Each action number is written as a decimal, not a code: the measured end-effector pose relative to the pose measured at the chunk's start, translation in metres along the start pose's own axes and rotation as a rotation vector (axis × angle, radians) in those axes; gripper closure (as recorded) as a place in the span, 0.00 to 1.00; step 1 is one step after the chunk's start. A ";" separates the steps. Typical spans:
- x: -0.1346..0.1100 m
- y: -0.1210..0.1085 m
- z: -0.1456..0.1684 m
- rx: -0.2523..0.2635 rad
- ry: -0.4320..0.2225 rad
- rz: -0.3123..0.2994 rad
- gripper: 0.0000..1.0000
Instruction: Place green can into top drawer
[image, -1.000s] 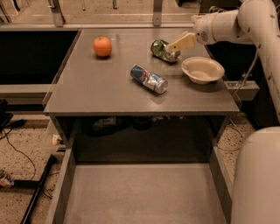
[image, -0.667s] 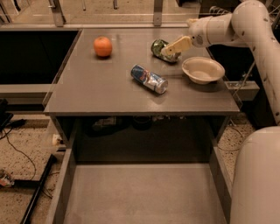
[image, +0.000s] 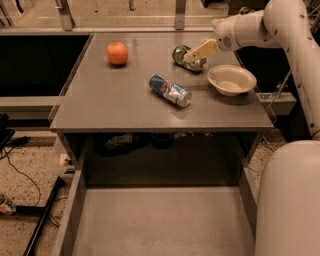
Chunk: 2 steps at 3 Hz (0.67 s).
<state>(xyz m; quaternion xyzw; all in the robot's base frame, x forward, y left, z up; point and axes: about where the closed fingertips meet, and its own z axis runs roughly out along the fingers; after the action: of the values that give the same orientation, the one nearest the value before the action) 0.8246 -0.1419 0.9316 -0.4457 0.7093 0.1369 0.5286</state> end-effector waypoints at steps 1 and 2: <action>-0.005 0.002 0.000 -0.004 0.075 -0.009 0.00; -0.005 0.007 -0.001 -0.010 0.217 -0.001 0.00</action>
Offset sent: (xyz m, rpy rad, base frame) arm -0.0057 -0.0088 0.0182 -0.3077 0.2491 -0.1193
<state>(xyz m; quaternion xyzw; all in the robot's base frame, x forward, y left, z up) 0.8184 -0.1366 0.9341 -0.4609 0.7616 0.0912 0.4463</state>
